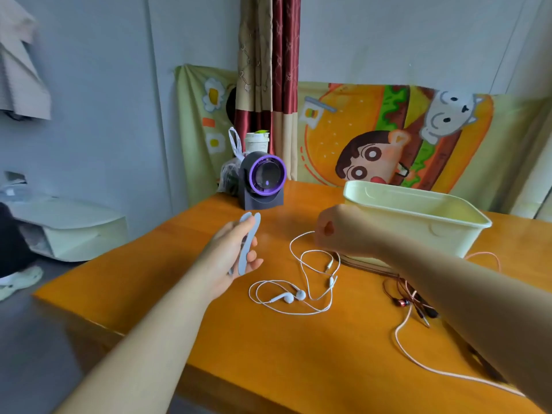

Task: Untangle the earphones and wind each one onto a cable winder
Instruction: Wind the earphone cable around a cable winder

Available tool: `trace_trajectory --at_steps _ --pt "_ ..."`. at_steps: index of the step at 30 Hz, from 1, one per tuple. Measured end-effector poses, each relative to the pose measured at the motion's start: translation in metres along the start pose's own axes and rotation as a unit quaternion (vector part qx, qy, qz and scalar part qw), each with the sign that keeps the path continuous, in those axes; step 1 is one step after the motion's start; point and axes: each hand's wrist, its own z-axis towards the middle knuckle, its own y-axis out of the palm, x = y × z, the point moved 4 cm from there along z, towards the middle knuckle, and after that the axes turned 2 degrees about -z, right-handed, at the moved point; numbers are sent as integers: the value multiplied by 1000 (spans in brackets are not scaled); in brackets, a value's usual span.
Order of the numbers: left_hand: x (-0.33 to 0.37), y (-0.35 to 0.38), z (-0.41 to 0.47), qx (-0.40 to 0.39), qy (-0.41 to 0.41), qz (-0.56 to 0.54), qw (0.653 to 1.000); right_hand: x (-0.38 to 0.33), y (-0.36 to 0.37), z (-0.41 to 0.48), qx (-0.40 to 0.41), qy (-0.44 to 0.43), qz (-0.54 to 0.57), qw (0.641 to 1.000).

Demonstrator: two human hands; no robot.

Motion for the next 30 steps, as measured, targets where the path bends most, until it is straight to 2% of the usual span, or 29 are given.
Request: trace_trajectory --at_steps 1,3,4,5,9,13,16,18,20,22,24,27,30 --pt "-2 2 -1 -4 -2 4 1000 -4 4 -5 -51 -23 0 998" --pt "-4 4 -2 -10 -3 16 1000 -9 22 -22 -206 -60 -13 977" --pt "-4 6 -2 -13 -3 21 1000 -10 31 -31 -253 -72 -29 964" --pt "-4 8 -3 -16 -3 25 1000 -9 39 -38 -265 -83 -51 959" --pt "-4 16 -3 -16 -5 33 999 -3 58 -49 -194 -77 -137 968" --pt "-3 25 -4 -28 -14 54 998 -1 61 -50 -187 -82 -160 966" --pt "0 25 -4 -45 -2 91 995 3 45 -53 -187 -74 -30 979" --pt "5 28 -4 -58 29 119 991 9 16 -48 -119 -45 108 986" --pt "12 32 -3 -70 66 106 990 14 -19 -41 -14 -41 183 982" --pt "19 41 0 -77 95 76 990 17 -52 -39 76 -57 217 972" --pt "27 51 5 -74 127 108 983 14 -77 -38 123 -76 239 960" --pt "37 68 5 -77 183 211 957 8 -99 -40 151 -98 245 953" --pt "43 87 -1 -131 174 216 952 9 -107 -42 160 -104 250 949"
